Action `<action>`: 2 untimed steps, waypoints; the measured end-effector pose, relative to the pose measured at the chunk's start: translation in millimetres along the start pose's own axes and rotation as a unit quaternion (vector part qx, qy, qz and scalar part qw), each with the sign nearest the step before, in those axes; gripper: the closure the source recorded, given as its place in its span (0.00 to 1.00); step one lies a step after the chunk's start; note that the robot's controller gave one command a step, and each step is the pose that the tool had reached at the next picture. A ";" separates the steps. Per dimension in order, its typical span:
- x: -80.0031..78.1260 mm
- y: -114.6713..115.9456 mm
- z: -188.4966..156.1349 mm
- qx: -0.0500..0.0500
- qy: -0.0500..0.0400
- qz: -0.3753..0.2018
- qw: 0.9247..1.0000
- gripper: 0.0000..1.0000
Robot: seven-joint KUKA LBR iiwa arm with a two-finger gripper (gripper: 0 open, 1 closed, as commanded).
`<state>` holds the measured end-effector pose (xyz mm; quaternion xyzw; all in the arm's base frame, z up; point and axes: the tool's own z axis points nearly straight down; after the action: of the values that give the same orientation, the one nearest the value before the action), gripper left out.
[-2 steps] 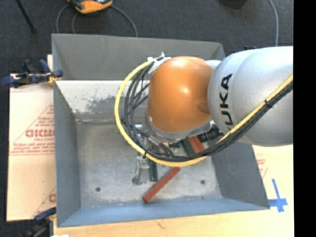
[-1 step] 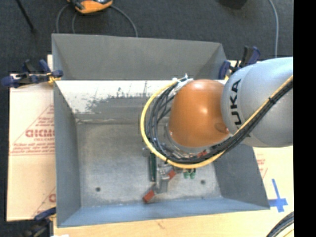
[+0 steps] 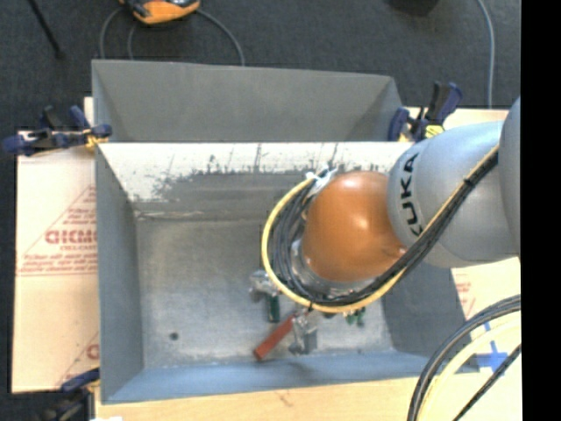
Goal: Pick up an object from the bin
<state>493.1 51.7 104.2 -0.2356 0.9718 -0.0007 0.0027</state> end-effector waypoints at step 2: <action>-17.3 -14.0 31.7 -0.001 0.001 -0.059 0.998 0.00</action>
Offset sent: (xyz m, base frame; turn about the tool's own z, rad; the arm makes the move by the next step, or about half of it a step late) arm 0.0294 -0.0042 -0.0342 -0.1749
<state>515.1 47.1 72.6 -0.2928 0.9562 -0.0005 0.0014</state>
